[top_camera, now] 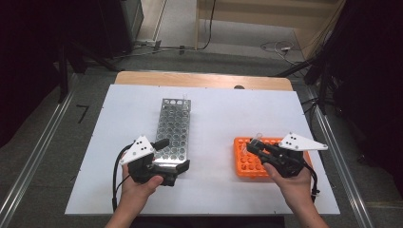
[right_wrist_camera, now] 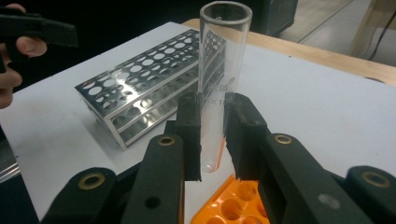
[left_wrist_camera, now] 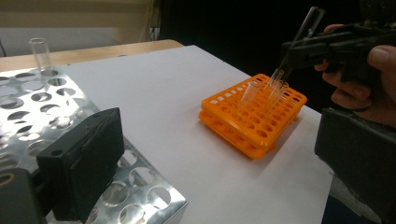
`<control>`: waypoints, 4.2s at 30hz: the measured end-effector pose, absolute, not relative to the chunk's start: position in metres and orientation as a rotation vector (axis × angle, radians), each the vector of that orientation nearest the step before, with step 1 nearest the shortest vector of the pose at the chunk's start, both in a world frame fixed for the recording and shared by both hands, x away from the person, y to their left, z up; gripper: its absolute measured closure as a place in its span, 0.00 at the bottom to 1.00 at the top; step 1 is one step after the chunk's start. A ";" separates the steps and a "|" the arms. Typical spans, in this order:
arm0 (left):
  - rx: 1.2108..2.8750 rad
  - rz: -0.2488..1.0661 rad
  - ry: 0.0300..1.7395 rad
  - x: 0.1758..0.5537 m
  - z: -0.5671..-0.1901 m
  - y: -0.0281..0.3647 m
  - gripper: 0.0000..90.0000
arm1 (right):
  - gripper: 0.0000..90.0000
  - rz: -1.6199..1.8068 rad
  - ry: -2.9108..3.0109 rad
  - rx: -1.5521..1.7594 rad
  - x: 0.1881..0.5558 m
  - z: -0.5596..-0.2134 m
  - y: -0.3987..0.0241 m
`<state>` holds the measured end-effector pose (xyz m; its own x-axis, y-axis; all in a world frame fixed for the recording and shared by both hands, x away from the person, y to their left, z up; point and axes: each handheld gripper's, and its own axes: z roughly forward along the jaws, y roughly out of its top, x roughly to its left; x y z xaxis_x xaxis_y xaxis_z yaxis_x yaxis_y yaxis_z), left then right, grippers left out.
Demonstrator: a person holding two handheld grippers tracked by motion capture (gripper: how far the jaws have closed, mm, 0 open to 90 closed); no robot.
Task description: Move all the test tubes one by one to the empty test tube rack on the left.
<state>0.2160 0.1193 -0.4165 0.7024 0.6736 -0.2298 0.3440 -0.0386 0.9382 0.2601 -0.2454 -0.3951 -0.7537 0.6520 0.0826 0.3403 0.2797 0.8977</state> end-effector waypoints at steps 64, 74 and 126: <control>1.780 0.264 0.689 0.227 -0.415 0.041 0.85 | 0.76 1.459 2.498 0.720 0.237 -0.433 -0.177; 1.726 0.310 0.721 0.240 -0.400 0.058 0.85 | 0.28 1.466 2.456 0.689 0.233 -0.426 -0.202; 1.594 0.573 1.044 0.392 -0.395 0.120 0.85 | 0.00 1.515 2.256 0.881 0.241 -0.423 -0.311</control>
<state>0.3921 0.1201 -0.3949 0.4957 0.8546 -0.1547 0.3282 -0.0194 0.9444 0.2405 -0.3113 -0.4226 -0.7732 0.6264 0.0986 0.3285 0.2627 0.9072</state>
